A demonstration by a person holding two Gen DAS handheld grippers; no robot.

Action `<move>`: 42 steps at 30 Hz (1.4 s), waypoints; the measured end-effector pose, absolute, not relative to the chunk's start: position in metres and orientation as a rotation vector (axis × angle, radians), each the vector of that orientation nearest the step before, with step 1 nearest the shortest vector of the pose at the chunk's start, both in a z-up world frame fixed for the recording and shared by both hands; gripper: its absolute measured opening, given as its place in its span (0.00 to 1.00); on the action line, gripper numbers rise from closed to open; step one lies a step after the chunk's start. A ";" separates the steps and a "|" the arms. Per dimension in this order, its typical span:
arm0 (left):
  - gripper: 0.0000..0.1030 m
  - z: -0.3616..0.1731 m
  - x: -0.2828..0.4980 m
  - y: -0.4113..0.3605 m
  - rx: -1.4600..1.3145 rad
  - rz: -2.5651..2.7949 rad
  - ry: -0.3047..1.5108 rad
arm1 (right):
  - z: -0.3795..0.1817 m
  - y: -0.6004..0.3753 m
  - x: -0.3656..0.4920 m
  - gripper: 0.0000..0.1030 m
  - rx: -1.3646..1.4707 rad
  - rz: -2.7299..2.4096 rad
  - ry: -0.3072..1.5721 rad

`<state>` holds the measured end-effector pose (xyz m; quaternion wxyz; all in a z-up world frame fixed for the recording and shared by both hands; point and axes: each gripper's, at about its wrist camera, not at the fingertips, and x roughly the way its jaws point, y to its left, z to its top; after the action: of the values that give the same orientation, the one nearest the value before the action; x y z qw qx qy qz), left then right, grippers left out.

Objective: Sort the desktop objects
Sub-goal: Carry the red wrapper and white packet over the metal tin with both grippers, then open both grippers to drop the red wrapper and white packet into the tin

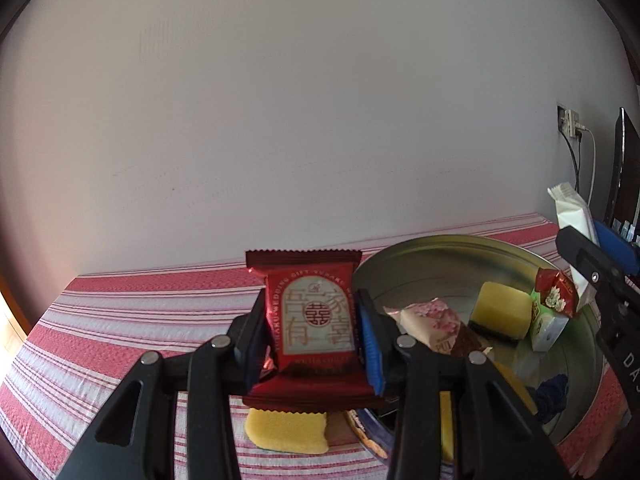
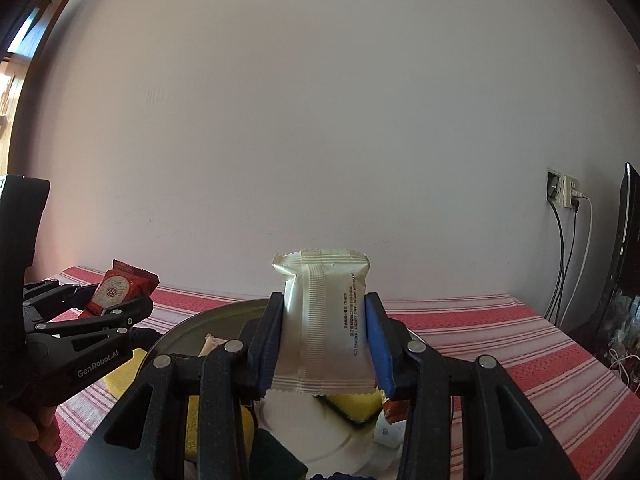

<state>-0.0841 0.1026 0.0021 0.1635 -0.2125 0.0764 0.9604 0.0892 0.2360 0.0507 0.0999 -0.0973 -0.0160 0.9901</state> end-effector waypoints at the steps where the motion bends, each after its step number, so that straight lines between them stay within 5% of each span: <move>1: 0.39 0.003 -0.084 0.108 -0.605 2.731 0.218 | 0.051 0.239 0.087 0.41 -0.293 2.927 -0.030; 17: 0.39 -0.003 -0.093 0.180 -0.706 2.631 0.244 | 0.049 0.292 0.051 0.41 -0.420 2.849 -0.045; 42: 0.42 -0.010 -0.102 0.188 -0.804 2.596 0.301 | 0.035 0.296 0.037 0.41 -0.517 2.862 -0.046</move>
<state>-0.1018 0.1879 -0.0095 0.2025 -0.2879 0.1078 0.9298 0.0375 0.2957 0.0346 0.1164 -0.1766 -0.0156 0.9773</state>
